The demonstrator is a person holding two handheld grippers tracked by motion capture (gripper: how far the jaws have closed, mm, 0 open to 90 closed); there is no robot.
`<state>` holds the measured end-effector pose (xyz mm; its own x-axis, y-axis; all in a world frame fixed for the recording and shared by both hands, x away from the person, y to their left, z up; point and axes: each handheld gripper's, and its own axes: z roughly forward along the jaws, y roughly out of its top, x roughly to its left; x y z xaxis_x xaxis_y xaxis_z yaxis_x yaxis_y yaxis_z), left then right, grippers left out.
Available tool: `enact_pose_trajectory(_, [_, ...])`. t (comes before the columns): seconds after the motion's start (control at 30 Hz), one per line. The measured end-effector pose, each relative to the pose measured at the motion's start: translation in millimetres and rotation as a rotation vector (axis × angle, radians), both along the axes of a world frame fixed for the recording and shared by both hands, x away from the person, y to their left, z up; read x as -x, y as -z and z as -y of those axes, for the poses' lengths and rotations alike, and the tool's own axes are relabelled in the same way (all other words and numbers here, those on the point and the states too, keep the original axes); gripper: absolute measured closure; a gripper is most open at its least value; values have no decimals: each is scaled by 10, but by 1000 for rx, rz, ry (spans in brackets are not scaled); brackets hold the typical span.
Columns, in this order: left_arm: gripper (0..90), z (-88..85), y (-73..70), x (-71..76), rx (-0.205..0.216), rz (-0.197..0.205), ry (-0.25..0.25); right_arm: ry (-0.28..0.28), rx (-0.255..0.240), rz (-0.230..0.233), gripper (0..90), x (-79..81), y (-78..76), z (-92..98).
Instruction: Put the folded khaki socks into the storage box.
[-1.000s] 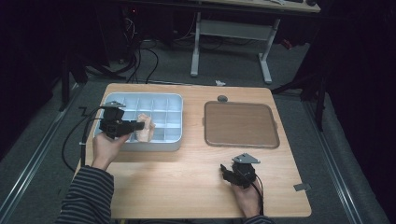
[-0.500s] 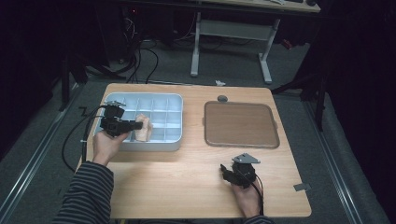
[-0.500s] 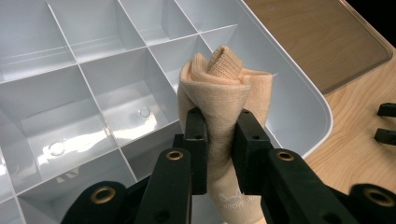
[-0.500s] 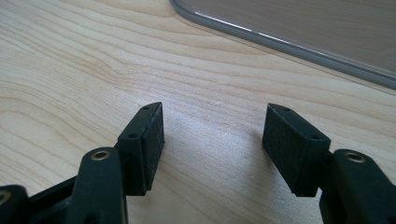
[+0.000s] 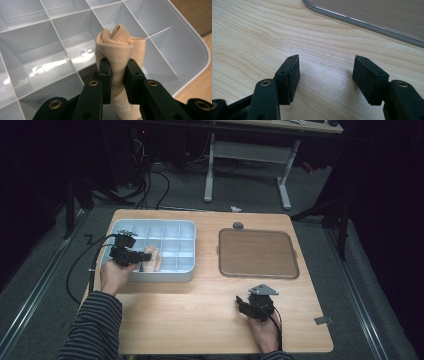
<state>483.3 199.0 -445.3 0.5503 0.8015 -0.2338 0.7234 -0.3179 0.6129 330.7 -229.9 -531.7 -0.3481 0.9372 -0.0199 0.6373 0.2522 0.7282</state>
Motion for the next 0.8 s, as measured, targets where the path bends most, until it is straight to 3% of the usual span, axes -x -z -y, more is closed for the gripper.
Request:
enact_pose_trajectory(0.33, [779,54,68,-27,-55,-18,2,0,0,0,389,0,0,0])
enact_pose_trajectory(0.8, [782,67,120,-66,-78,-66,1,0,0,0,389,0,0,0])
